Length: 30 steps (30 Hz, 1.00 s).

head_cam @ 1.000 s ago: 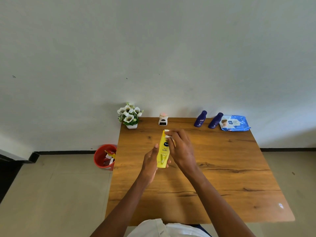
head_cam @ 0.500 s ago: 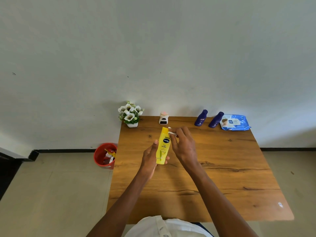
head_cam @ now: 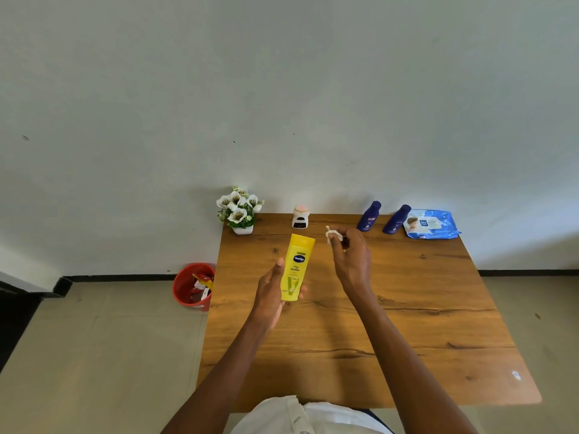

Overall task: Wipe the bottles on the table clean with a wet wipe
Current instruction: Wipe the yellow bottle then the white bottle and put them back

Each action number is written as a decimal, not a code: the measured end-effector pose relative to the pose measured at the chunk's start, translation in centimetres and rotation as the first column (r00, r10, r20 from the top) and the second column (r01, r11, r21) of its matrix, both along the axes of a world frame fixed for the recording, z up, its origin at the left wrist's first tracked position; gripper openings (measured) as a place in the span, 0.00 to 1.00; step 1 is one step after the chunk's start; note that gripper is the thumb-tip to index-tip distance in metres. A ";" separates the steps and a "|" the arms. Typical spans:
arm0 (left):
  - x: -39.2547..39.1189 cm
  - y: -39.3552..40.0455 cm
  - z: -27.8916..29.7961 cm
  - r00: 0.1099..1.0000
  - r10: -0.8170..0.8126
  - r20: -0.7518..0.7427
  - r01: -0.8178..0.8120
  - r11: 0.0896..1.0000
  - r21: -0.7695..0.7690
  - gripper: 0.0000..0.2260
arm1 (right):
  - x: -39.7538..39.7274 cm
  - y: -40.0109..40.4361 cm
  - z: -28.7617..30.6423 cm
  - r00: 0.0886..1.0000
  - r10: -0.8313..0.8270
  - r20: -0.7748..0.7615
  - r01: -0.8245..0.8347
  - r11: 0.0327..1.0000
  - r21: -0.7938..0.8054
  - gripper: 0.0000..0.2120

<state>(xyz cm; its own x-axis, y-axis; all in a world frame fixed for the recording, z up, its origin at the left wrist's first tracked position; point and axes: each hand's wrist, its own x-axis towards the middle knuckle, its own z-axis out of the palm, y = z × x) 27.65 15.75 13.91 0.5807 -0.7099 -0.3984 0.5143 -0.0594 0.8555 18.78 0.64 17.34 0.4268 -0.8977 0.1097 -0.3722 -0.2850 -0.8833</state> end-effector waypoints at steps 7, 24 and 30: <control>0.9 0.5 0.1 0.993 -0.085 0.078 0.093 0.991 -0.097 0.34 | -1.2 0.6 1.1 0.862 -0.068 0.502 -0.212 0.851 0.480 0.10; 1.1 1.0 0.4 0.974 -0.225 0.008 0.224 0.968 -0.115 0.36 | -1.9 1.5 2.7 0.836 -0.086 0.542 -0.272 0.793 0.546 0.11; 0.4 0.8 0.8 0.966 -0.247 0.071 0.252 0.965 -0.077 0.32 | -1.4 2.3 2.2 0.969 0.056 0.242 -0.109 0.971 0.211 0.11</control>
